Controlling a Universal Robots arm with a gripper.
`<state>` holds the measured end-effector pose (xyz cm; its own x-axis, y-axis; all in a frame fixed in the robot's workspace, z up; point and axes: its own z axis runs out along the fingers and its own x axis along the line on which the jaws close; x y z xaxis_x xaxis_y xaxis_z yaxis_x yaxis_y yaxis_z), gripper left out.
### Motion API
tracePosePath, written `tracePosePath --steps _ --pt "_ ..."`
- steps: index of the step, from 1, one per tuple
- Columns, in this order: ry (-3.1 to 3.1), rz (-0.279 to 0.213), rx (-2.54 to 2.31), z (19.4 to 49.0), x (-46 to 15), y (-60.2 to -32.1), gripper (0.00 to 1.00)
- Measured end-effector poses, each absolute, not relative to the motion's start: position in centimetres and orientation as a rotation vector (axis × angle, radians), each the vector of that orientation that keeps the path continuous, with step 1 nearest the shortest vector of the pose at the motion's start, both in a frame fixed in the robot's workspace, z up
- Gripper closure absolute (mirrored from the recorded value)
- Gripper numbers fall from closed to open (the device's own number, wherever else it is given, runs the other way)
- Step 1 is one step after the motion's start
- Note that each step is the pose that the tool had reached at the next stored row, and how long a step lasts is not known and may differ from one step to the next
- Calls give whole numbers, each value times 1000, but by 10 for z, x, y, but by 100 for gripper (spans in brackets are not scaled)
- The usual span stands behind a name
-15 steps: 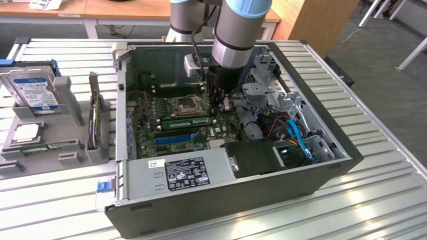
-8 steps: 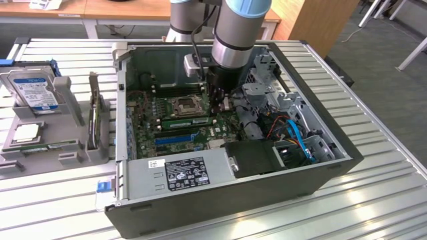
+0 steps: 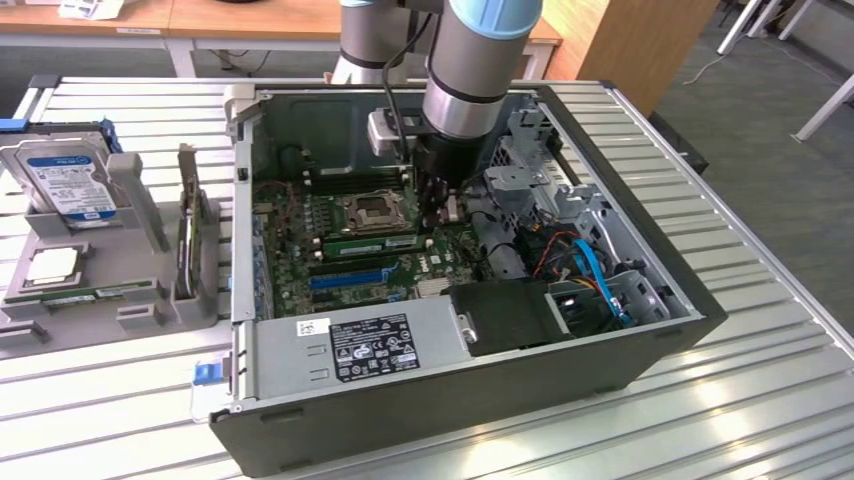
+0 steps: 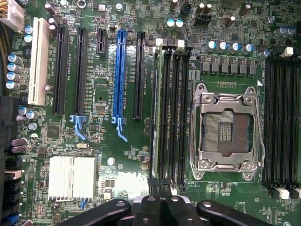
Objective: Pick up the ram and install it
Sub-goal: 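Press down the ram until it locks into place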
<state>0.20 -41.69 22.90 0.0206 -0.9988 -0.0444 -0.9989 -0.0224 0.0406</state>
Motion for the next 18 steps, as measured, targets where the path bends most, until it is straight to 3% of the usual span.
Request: tracePosePath --steps 18 --pt "2194 95 -2242 225 2 -417 90"
